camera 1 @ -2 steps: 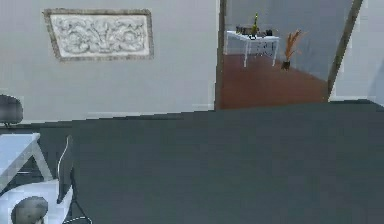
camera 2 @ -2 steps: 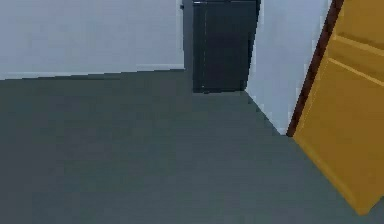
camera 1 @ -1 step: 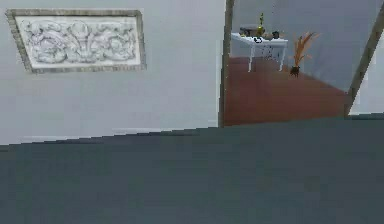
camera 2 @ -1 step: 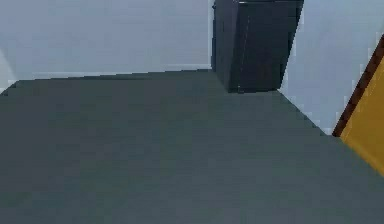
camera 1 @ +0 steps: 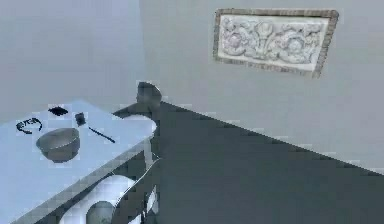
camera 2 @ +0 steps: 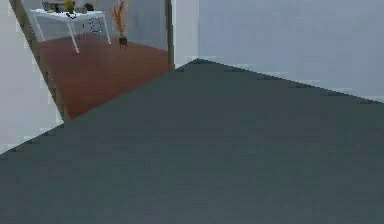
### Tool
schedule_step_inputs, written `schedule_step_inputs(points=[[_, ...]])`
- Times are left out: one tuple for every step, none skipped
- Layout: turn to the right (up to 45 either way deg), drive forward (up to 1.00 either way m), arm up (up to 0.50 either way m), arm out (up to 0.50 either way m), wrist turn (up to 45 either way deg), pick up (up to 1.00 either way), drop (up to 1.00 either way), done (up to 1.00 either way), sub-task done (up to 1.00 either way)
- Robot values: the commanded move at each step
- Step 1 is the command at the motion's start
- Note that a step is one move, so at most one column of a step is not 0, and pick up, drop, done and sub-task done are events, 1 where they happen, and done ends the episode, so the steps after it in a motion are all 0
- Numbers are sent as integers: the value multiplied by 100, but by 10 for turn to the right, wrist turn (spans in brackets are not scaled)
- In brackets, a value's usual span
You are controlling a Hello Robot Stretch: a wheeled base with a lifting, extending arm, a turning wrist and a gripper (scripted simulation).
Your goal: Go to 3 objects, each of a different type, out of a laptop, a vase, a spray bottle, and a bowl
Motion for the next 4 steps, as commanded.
schedule_step_inputs(points=[[-360,0,0,0,0,0,0,0,0],[0,0,0,0,0,0,0,0,100],[450,0,0,0,0,0,0,0,0],[270,0,0,0,0,0,0,0,0]])
